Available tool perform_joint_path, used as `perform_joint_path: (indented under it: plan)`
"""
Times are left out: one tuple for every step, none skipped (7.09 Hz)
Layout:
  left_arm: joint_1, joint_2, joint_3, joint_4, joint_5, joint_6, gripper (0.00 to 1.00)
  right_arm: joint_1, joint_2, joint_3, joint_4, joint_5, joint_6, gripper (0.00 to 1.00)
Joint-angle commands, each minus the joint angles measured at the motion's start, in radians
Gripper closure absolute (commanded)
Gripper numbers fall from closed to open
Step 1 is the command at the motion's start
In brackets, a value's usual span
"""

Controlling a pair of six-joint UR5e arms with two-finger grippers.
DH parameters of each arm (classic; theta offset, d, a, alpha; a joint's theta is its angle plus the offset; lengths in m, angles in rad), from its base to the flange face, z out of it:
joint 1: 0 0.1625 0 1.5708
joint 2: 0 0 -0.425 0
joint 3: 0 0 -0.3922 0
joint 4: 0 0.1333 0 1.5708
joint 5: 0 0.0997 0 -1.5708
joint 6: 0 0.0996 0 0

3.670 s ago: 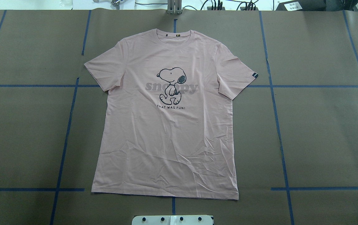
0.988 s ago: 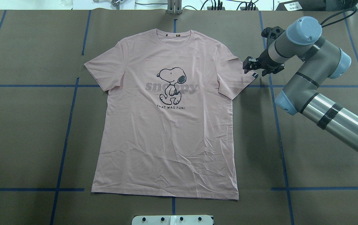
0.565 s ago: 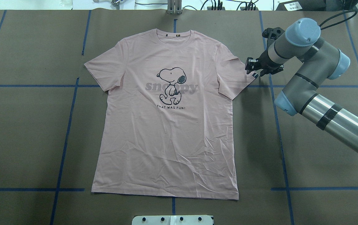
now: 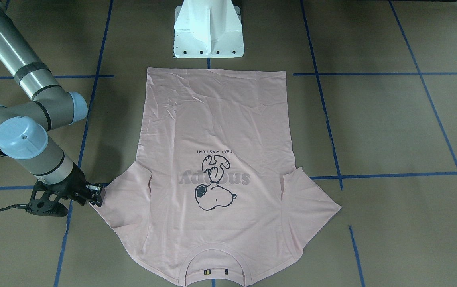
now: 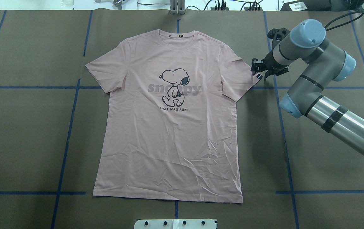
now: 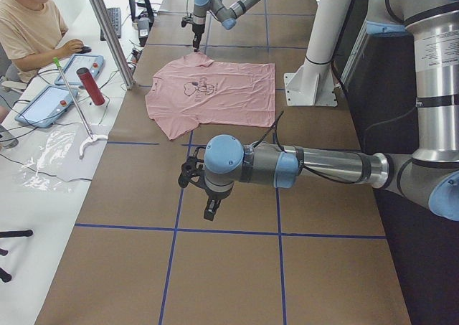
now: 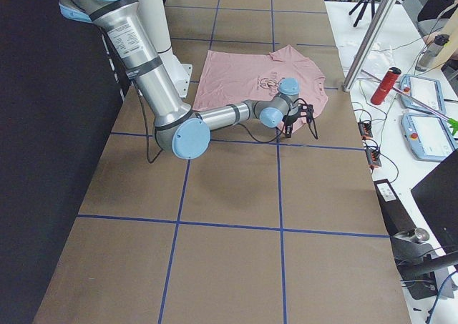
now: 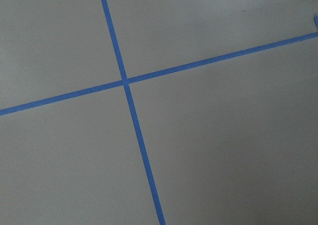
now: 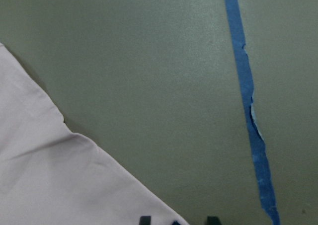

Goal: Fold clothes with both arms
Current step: 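Move the right gripper to the sleeve nearest it and grasp it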

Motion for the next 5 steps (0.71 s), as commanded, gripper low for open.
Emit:
perform_joint_path:
  plan:
    - [-0.001,0.000,-0.004,0.000,0.000,0.000,0.00,0.000,0.002,-0.007,0.002,-0.001,0.000,0.94]
    - [-0.001,0.003,-0.006,0.000,-0.001,0.000,0.00,0.000,0.006,-0.007,0.002,-0.001,0.000,1.00]
    - [-0.003,0.003,-0.009,0.000,-0.001,0.000,0.00,0.000,0.024,-0.007,-0.002,0.001,0.003,1.00]
    - [-0.003,0.003,-0.012,0.002,-0.001,0.000,0.00,0.000,0.050,-0.001,-0.027,0.002,0.008,1.00]
    - [-0.003,0.003,-0.012,0.002,-0.003,-0.002,0.00,-0.006,0.081,-0.001,-0.039,0.001,0.049,1.00]
